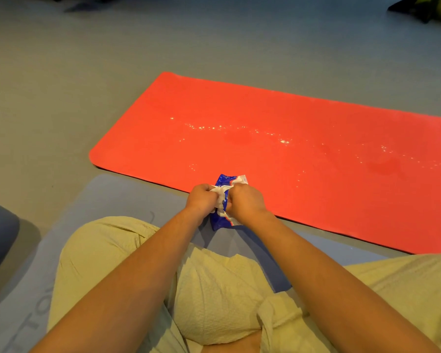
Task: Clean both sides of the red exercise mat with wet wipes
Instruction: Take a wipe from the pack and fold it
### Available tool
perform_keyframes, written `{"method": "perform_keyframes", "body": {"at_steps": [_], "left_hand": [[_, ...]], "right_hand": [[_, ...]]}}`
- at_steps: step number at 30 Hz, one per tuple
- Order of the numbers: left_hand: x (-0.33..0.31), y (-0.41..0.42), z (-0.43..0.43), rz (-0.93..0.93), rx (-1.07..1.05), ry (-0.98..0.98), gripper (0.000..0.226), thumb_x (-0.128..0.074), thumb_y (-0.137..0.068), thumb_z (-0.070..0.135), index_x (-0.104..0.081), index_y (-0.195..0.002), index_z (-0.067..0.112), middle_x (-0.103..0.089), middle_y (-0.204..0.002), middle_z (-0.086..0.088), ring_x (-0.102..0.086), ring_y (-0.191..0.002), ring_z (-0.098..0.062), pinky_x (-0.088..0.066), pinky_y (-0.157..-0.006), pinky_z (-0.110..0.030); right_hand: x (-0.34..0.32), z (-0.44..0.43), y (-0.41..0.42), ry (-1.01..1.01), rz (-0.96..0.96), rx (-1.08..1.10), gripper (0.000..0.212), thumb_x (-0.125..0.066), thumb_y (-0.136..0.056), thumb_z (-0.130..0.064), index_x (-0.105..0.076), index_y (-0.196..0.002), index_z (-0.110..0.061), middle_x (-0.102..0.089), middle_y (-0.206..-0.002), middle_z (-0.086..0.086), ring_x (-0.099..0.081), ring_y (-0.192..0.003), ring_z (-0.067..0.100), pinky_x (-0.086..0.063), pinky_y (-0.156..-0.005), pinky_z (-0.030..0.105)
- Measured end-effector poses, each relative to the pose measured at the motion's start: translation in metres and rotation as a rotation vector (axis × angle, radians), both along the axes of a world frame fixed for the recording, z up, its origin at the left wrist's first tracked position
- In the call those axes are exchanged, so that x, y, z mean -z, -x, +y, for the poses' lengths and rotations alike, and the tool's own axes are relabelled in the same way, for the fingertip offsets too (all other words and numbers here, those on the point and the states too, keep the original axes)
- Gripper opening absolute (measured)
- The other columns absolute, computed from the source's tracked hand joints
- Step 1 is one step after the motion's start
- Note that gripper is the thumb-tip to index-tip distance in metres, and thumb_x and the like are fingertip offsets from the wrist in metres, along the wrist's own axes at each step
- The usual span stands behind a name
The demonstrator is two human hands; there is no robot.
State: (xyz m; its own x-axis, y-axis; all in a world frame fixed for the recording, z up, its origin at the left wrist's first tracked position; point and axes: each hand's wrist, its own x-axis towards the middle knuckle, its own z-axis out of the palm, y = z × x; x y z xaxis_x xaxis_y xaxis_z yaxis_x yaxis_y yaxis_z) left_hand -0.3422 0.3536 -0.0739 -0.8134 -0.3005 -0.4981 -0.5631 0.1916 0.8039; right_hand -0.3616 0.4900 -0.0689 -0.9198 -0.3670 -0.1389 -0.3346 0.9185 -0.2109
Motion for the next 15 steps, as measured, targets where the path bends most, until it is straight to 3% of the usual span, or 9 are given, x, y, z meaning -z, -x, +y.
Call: {"method": "perform_keyframes", "body": {"at_steps": [2, 7, 11, 15], "left_hand": [[-0.001, -0.001, 0.0, 0.001, -0.007, -0.007, 0.026, -0.05, -0.084, -0.004, -0.069, -0.089, 0.013, -0.071, -0.081, -0.005, -0.064, -0.07, -0.021, -0.052, -0.06, -0.029], [0.004, 0.0, 0.0, 0.012, -0.002, 0.01, 0.015, -0.065, -0.085, 0.004, -0.068, -0.092, 0.017, -0.074, -0.092, -0.007, -0.07, -0.082, -0.025, -0.061, -0.075, -0.041], [0.005, -0.002, -0.001, 0.006, 0.034, 0.064, 0.025, -0.074, -0.079, 0.001, -0.068, -0.095, 0.019, -0.074, -0.093, -0.006, -0.071, -0.089, -0.027, -0.061, -0.079, -0.043], [0.004, -0.003, -0.001, 0.012, 0.066, 0.123, 0.026, -0.079, -0.076, 0.005, -0.065, -0.092, 0.021, -0.073, -0.091, -0.003, -0.069, -0.084, -0.023, -0.059, -0.076, -0.04]], "right_hand": [[0.007, 0.005, 0.001, 0.141, -0.016, 0.075, 0.014, -0.06, -0.077, -0.019, -0.056, -0.064, -0.015, -0.059, -0.074, 0.0, -0.055, -0.064, 0.026, -0.033, -0.047, 0.029], [0.015, 0.012, -0.003, 0.494, -0.097, 0.218, 0.005, -0.065, -0.065, -0.018, -0.06, -0.063, -0.018, -0.061, -0.068, -0.005, -0.058, -0.062, 0.019, -0.045, -0.05, 0.035], [0.018, 0.017, -0.002, 0.814, -0.259, 0.36, 0.006, -0.064, -0.066, -0.012, -0.068, -0.066, -0.016, -0.065, -0.061, -0.003, -0.054, -0.055, 0.01, -0.047, -0.053, 0.034], [0.01, 0.02, 0.0, 1.065, -0.442, 0.46, 0.005, -0.068, -0.072, -0.005, -0.072, -0.074, -0.007, -0.062, -0.061, 0.001, -0.055, -0.055, 0.017, -0.049, -0.052, 0.032]]}}
